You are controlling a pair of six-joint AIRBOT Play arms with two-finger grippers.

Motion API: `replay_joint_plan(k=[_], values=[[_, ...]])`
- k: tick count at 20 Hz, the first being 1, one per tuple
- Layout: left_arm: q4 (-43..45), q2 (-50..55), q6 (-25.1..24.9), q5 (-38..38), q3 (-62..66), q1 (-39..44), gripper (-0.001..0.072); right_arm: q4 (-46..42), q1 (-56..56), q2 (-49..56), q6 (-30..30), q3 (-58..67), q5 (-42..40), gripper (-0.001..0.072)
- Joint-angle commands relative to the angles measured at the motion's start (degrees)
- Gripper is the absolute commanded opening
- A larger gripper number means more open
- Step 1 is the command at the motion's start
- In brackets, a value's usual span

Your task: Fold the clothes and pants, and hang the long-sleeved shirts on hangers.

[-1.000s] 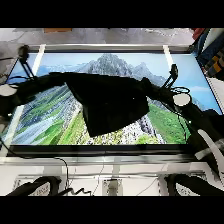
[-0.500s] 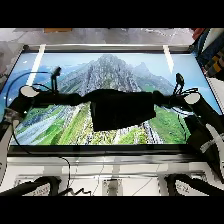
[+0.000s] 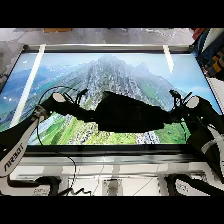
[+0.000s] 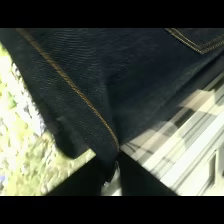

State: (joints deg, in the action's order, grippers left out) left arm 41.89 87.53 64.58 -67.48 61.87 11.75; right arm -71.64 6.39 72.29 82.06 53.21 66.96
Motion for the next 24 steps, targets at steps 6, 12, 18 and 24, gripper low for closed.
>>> replay_joint_plan(k=[6, 12, 18, 24], values=[[-7.69, 2.1, 1.03, 0.9, 0.04, 0.52, 0.063, -6.03, 0.26, -0.02, 5.7, 2.12, -7.45, 0.0674], [-7.67, 2.1, 1.03, 0.9, 0.04, 0.52, 0.0629, 4.81, 15.89, 3.41, 8.02, 2.6, -1.99, 0.0649], [-7.67, 2.1, 1.03, 0.9, 0.04, 0.52, 0.0627, 23.85, 26.16, 12.44, -17.29, 0.59, 11.19, 0.0657], [-7.67, 2.1, 1.03, 0.87, 0.04, 0.52, 0.0627, 29.51, 19.28, 14.84, -21.77, -1.77, 6.1, 0.0316]])
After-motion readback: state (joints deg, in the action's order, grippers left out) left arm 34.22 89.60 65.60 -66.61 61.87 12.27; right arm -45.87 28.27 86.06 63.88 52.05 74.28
